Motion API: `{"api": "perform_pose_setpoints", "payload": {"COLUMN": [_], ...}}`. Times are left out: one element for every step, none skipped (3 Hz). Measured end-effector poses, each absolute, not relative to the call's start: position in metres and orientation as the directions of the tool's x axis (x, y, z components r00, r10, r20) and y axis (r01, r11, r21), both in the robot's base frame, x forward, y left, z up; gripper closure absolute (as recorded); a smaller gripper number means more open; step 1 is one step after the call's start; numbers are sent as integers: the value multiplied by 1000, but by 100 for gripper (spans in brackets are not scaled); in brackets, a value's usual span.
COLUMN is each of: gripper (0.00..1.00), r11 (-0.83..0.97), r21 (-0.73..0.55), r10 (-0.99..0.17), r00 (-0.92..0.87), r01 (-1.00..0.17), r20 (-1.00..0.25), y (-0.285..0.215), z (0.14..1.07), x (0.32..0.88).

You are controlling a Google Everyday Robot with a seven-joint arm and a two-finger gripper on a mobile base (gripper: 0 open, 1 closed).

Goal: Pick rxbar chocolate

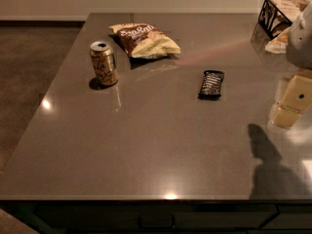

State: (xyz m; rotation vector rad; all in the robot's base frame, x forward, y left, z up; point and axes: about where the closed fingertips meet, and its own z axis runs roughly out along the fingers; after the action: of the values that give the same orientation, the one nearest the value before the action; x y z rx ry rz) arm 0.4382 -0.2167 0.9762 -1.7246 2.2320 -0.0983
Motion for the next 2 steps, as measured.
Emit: {"api": "perform_pose_setpoints", "payload": {"gripper": [0,0], "r11": [273,351], "r21": [-248,-244], "r10": [-952,-929], "r00": [-224,-302], "r01": [-929,-904], "r20": [-207,-215], "y": [-217,-217], "z": [977,975], "x": [439,453]}}
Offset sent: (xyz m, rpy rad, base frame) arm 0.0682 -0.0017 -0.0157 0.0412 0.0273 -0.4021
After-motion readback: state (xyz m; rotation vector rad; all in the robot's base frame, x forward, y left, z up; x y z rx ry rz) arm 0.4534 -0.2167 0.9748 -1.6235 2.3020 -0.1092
